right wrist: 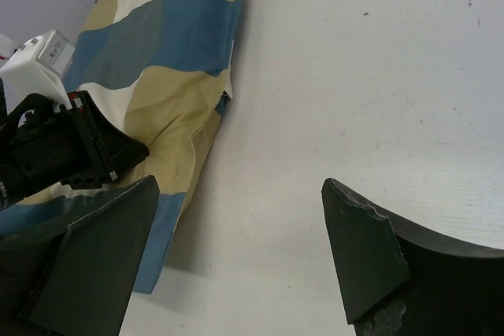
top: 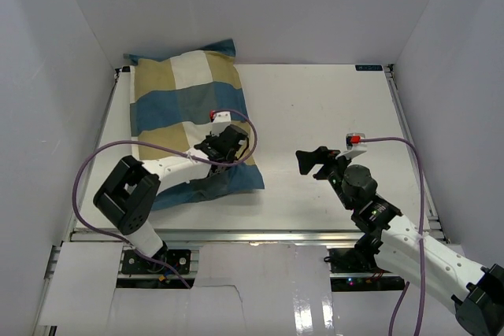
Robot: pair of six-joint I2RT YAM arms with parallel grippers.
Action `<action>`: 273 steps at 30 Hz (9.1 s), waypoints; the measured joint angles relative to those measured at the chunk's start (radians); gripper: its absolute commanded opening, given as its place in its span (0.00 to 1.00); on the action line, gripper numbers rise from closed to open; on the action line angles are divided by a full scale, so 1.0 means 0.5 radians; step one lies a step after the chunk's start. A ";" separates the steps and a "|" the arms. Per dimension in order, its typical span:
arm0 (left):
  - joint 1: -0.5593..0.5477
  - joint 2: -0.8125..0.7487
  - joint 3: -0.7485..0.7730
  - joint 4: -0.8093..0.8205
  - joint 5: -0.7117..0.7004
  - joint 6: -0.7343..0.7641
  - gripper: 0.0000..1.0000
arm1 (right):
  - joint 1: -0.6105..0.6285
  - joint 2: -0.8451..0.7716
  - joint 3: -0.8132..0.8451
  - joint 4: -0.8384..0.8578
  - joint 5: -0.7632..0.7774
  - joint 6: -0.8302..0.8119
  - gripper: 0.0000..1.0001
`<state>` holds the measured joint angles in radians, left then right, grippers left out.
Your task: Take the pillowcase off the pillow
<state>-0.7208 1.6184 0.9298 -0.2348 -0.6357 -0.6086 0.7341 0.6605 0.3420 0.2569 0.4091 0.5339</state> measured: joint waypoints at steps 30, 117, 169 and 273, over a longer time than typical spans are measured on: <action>0.088 0.002 0.925 -0.255 0.915 0.013 0.96 | 0.000 -0.087 -0.131 0.134 -0.208 -0.059 0.92; 0.661 -0.692 1.404 -0.631 2.045 -0.150 0.00 | 1.072 0.920 1.798 -0.389 0.907 -1.628 0.08; -0.049 -0.576 -0.458 0.349 0.957 -0.053 0.87 | -0.446 1.704 1.250 -0.140 -0.513 -0.681 0.91; -0.055 -0.561 -0.565 0.265 0.744 -0.408 0.52 | 0.612 1.005 0.276 -0.100 0.519 0.022 0.08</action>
<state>-0.7483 1.3380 0.6476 -0.1024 -0.2638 -0.8127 1.0401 1.1629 0.4801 0.2070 0.6685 0.5449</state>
